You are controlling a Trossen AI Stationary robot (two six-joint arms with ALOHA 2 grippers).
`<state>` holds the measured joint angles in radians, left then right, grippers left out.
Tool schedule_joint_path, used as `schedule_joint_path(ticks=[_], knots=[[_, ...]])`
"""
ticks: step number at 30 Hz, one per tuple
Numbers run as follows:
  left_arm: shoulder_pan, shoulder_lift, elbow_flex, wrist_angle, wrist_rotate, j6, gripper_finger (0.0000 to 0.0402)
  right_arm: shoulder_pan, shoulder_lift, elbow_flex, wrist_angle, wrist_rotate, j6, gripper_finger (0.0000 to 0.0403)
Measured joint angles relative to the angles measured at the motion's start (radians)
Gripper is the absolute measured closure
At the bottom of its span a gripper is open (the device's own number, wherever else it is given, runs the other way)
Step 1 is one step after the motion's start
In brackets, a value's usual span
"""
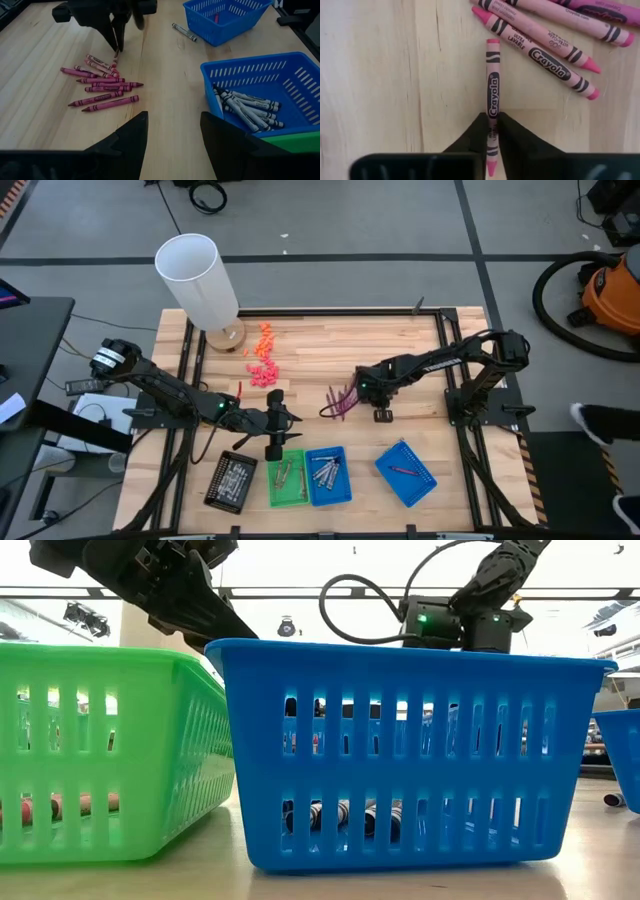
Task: Sort crayons
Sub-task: Put the pink crayon into the green bin
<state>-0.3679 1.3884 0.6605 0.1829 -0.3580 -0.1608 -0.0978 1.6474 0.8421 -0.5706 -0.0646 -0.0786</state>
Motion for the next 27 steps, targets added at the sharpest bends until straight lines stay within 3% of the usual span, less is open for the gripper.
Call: schedule_joint_path(ticks=[4, 20, 27], knots=[[0.0, 0.0, 0.0, 0.0, 0.0, 0.0, 0.0209, 0.013, 0.0, 0.001, -0.003, 0.017, 0.009, 0.0386], [0.0, 0.006, 0.001, 0.086, 0.001, -0.003, 0.0209, 0.11, -0.01, 0.159, -0.04, 0.057, 0.113, 0.0369], [0.0, 0.006, 0.001, 0.164, 0.003, 0.063, 0.0209, 0.204, -0.011, 0.236, -0.032, 0.145, 0.114, 0.0369]])
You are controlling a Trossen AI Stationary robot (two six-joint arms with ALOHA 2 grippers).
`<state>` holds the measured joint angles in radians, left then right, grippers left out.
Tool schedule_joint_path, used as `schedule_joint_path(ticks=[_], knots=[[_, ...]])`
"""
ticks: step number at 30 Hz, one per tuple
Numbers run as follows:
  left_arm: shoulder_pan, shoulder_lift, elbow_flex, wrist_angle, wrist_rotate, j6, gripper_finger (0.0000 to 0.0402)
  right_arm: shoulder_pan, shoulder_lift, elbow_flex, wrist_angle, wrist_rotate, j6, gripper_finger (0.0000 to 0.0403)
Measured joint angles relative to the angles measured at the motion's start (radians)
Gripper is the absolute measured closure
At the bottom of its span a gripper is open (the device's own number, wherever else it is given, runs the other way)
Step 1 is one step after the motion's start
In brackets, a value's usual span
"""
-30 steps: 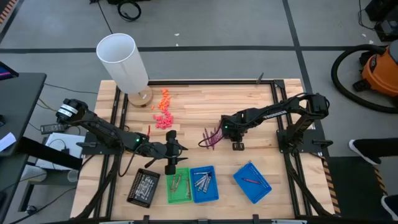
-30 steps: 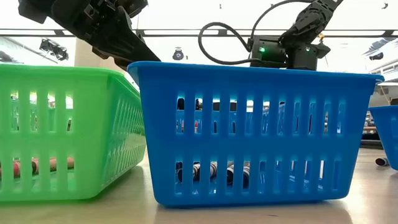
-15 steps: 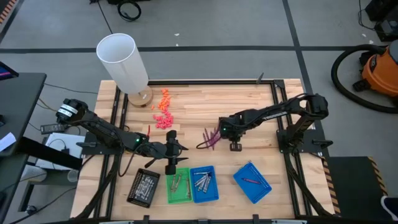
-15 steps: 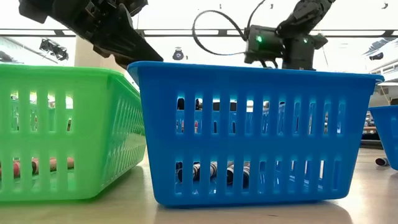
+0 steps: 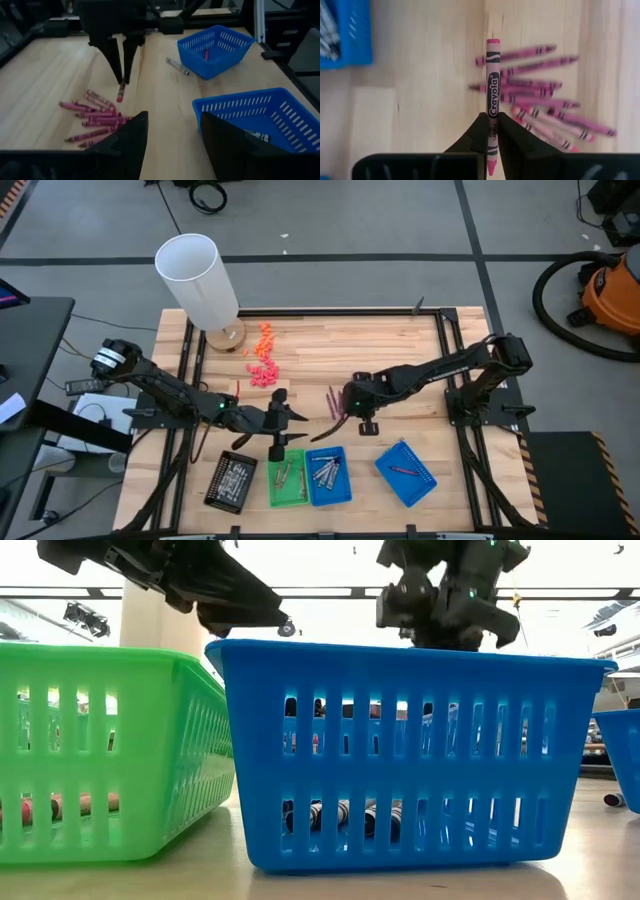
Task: Sort crayons
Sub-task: Put the pink crayon into the green bin
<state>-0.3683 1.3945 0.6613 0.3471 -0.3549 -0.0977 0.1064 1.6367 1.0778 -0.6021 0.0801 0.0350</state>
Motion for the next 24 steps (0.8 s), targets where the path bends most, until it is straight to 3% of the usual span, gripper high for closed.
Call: schedule_joint_path(ticks=[5, 24], knots=[[0.0, 0.0, 0.0, 0.009, 0.0, 0.076, 0.0209, 0.046, -0.001, 0.046, 0.048, 0.04, 0.008, 0.0369], [0.012, 0.0, 0.0, 0.073, -0.019, 0.191, 0.0171, 0.104, -0.002, 0.052, 0.353, -0.008, -0.035, 0.0368]])
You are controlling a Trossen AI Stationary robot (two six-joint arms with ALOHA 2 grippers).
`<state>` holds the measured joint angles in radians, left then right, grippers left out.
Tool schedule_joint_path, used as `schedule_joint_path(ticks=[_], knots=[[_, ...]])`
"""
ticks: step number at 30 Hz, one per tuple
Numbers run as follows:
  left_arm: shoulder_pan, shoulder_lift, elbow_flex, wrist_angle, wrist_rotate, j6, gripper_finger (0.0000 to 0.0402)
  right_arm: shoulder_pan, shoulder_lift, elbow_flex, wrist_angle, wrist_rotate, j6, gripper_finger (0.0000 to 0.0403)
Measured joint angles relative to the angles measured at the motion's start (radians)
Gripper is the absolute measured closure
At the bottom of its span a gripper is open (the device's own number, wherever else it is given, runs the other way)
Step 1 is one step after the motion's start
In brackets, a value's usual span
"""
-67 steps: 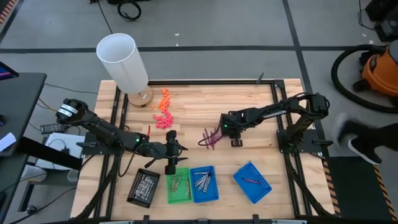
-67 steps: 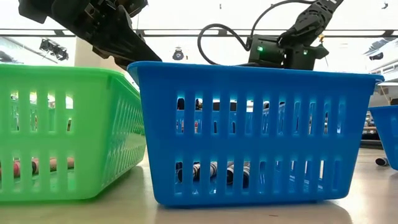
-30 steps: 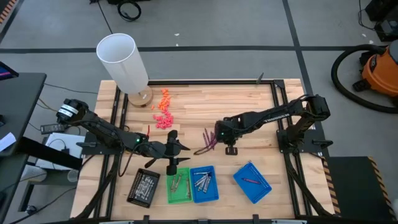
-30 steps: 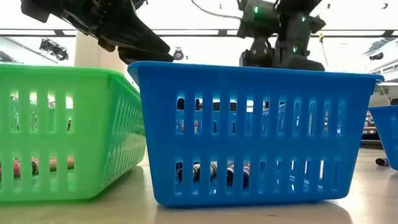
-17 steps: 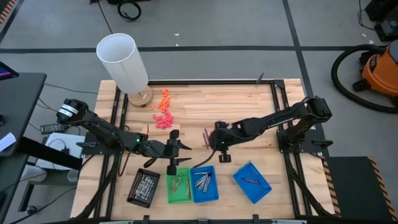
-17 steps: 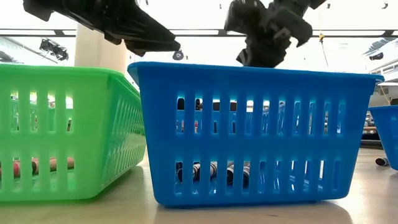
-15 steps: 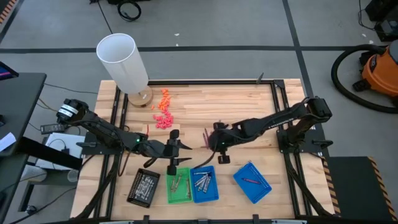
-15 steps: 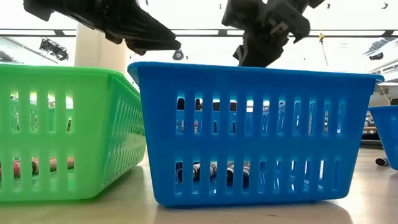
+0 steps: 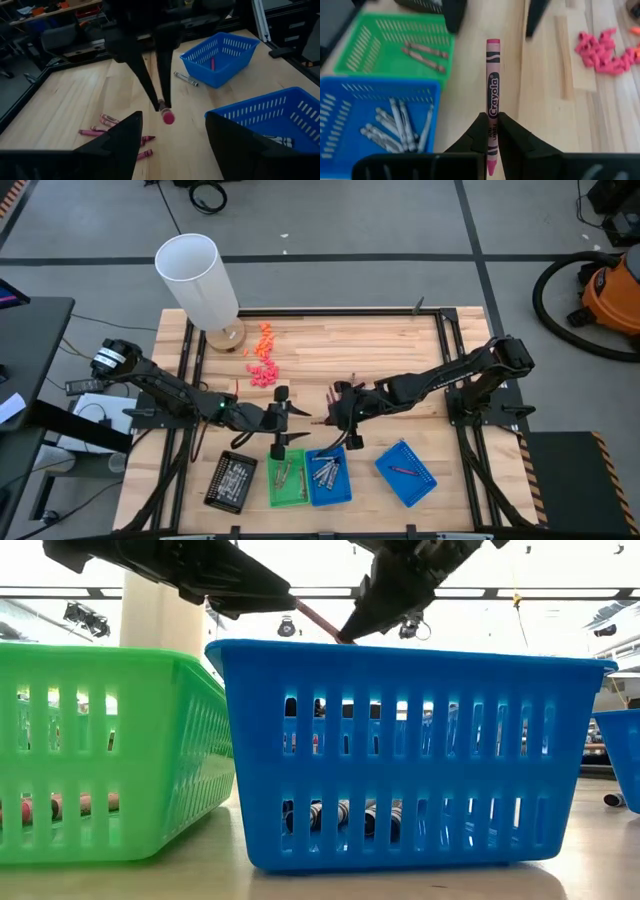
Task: Sort crayons
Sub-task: Put the pink crayon into the green bin
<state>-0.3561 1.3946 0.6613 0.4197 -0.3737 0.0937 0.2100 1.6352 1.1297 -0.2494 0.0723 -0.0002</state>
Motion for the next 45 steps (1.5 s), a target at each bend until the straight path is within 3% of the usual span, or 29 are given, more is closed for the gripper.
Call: schedule_joint_path(ticks=[9, 30, 39, 45], knots=[[0.006, 0.0, 0.0, 0.025, 0.0, 0.0, 0.0184, 0.0, 0.0, 0.0, 0.11, -0.017, -0.003, 0.0368], [0.006, 0.0, -0.001, 0.083, -0.001, -0.03, 0.0366, 0.0, -0.001, 0.0, 0.16, -0.019, 0.012, 0.0363], [0.006, 0.0, -0.001, 0.084, 0.0, -0.031, 0.0368, -0.001, -0.001, 0.0, 0.166, -0.018, 0.053, 0.0315], [0.005, 0.0, -0.001, 0.064, 0.0, -0.056, 0.0368, -0.001, -0.048, 0.0, 0.067, -0.006, 0.075, 0.0268]])
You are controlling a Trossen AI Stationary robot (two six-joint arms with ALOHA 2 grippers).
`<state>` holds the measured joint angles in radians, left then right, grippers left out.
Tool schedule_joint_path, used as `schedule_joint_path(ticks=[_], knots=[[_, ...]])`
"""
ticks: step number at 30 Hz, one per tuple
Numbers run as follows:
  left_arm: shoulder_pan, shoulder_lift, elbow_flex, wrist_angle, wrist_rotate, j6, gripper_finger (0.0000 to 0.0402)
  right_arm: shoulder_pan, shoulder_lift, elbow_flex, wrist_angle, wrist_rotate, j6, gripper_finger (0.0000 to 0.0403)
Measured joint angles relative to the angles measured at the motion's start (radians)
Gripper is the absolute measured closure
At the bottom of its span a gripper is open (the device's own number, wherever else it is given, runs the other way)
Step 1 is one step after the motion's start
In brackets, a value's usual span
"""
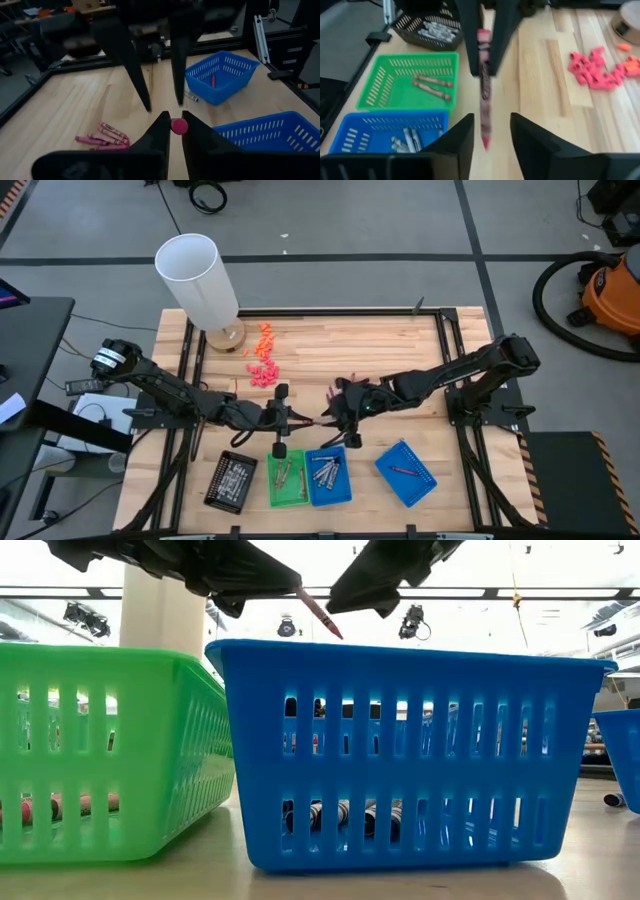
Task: Sort crayons
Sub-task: Put the pink crayon into the green bin
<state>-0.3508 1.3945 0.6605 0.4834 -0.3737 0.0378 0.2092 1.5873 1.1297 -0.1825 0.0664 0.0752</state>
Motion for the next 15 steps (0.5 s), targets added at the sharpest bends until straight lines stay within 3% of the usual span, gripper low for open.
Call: schedule_joint_path(ticks=[6, 15], knots=[[0.0, 0.0, 0.0, -0.065, 0.023, -0.078, 0.0367, 0.0, -0.058, 0.0, -0.155, 0.048, 0.032, 0.0239], [0.0, -0.022, 0.0, -0.114, 0.142, -0.244, 0.0367, 0.0, -0.067, -0.003, -0.294, 0.154, 0.063, 0.0237]])
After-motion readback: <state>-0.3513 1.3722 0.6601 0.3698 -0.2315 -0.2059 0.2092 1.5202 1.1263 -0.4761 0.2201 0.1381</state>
